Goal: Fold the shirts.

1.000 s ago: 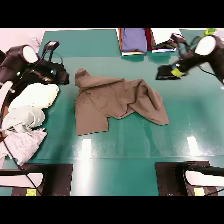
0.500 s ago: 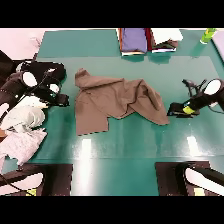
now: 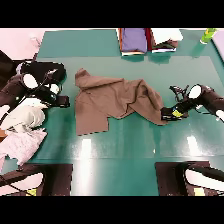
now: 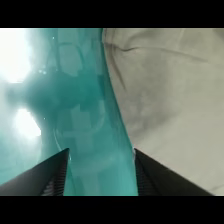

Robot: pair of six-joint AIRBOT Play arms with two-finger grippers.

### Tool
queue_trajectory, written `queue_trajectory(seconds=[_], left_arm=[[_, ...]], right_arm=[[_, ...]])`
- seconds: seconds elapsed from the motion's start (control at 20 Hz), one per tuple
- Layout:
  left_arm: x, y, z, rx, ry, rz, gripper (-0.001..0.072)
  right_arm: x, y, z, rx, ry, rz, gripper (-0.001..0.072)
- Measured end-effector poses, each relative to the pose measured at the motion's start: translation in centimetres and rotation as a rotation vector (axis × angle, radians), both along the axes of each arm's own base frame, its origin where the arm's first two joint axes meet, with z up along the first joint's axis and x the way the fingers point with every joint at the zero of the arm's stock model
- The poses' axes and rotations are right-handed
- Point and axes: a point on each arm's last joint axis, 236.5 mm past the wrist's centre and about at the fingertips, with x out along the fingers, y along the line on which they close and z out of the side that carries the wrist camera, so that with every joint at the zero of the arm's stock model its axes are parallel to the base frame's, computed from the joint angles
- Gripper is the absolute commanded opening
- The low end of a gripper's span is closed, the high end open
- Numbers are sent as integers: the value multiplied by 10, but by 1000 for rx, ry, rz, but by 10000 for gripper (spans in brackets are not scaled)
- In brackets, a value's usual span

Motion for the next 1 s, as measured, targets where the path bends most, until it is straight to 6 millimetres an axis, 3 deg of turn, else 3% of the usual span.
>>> queue_trajectory(seconds=[0.05, 0.3, 0.65, 0.7, 0.85, 1.0], left_arm=[[2, -2, 0, -7, -7, 4, 649], [26, -9, -7, -47, -65, 45, 651], [46, -30, -40, -138, -45, 76, 638], [49, -36, -42, -145, -49, 68, 522], [51, -51, -47, -141, -59, 23, 20], [55, -57, -41, -121, -76, -20, 25]], right_arm=[[0, 0, -1, -9, 3, 9, 18], [-1, 0, -3, -32, 5, 29, 16], [-1, -2, -4, -42, 8, 21, 17], [0, -2, -4, -43, 8, 20, 17], [-1, -2, -4, -44, 8, 19, 17], [3, -2, -1, -46, 1, 21, 17]])
